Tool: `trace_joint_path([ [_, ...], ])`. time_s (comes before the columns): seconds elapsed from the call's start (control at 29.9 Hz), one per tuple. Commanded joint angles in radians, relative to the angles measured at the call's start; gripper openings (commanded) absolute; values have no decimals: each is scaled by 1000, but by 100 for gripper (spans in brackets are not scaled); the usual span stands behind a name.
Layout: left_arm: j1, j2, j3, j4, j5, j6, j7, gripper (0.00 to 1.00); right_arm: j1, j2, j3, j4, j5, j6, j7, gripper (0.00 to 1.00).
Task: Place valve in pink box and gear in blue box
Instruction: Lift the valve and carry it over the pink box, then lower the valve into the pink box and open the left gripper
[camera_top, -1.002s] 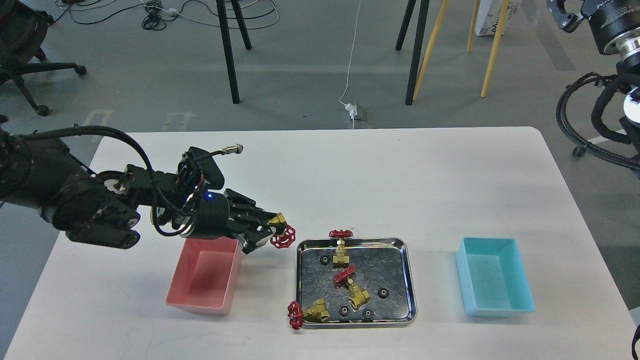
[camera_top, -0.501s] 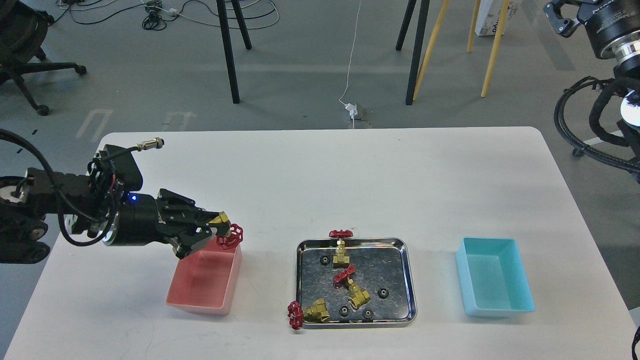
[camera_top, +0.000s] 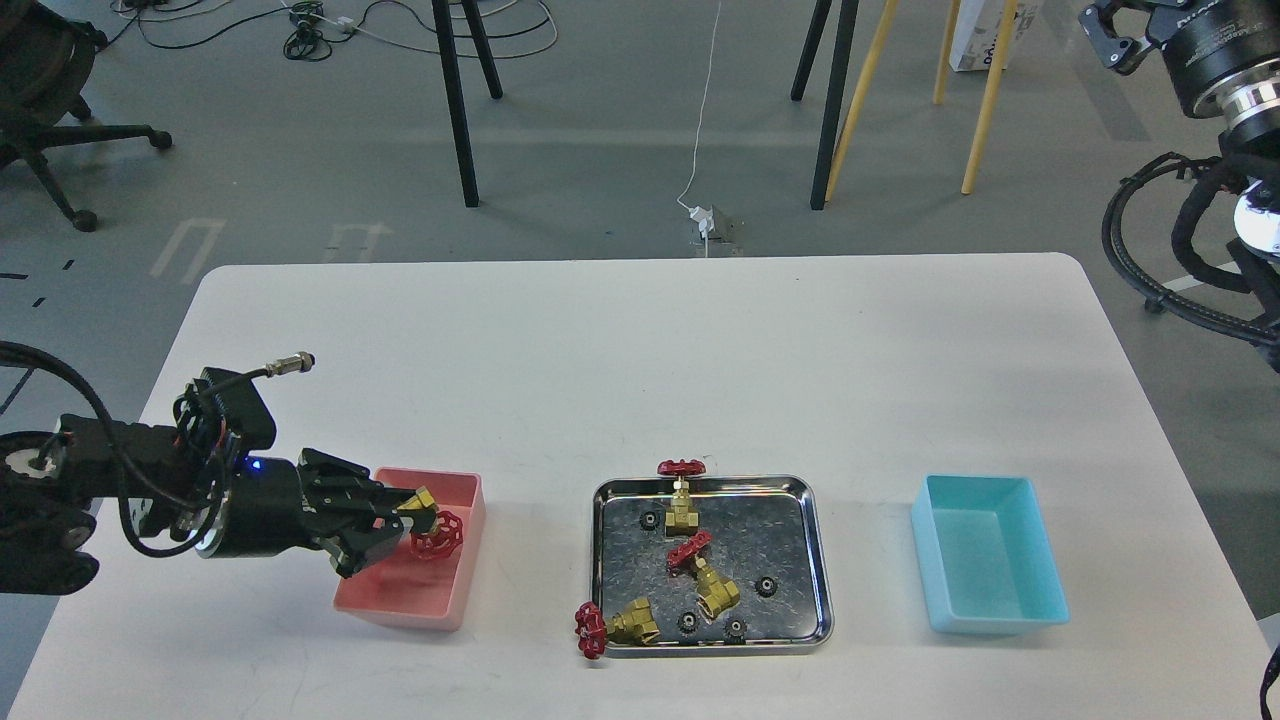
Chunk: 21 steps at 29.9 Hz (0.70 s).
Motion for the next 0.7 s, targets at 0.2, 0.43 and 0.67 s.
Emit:
trace_joint_path([
  [0.2,74,-62,-18,99,-3,0,0,11,-17,0,0,0,2,0,0,99],
  [0.43,91,-67,-18,106,-2,0,0,16,-18,0,1,0,1,0,0,99],
  [0.67,90,-62,-31,104,0,0,0,31,-18,0,1,0,0,0,2,99],
])
